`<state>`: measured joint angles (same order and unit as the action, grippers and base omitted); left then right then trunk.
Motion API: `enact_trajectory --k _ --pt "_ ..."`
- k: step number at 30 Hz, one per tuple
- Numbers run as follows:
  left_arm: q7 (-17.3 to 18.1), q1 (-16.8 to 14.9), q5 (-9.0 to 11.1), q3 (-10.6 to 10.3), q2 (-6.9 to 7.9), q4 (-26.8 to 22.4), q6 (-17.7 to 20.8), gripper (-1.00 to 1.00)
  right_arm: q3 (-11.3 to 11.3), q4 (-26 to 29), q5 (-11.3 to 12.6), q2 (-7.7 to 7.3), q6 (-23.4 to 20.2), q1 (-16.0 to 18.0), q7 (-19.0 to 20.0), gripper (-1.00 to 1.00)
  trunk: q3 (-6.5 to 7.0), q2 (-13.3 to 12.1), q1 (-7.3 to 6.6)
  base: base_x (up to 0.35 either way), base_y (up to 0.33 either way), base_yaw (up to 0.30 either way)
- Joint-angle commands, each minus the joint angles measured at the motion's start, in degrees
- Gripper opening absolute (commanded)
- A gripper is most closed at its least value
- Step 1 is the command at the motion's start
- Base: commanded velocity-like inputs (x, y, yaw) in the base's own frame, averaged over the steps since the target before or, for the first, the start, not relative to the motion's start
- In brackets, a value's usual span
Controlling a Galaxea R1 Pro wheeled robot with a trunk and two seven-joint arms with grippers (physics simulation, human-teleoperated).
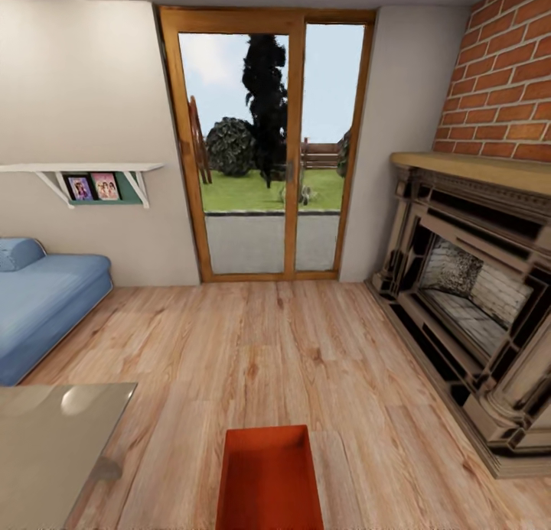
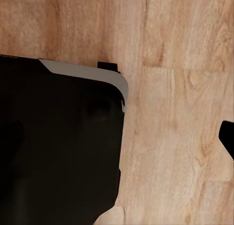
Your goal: Move the two storage containers from the living room to the garage. In the garage, place one container on the floor and stack the other container on top of it (either order is fine).
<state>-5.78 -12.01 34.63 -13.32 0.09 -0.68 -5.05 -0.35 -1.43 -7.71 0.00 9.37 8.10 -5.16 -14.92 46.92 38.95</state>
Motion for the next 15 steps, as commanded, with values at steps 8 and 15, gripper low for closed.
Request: enact_trajectory --k 8,15 --pt "-0.2 0.0 0.4 -0.5 0.00 0.0 -0.1 1.00 -0.1 -0.2 -0.5 0.00 0.3 0.1 -0.3 1.00 -0.79 0.1 0.01 0.000 0.000 0.110" --pt "-0.2 0.0 0.4 -0.5 0.00 0.0 -0.1 1.00 -0.1 -0.2 -0.6 0.00 0.3 0.1 -0.3 1.00 -1.42 0.1 0.01 0.000 0.000 0.146"
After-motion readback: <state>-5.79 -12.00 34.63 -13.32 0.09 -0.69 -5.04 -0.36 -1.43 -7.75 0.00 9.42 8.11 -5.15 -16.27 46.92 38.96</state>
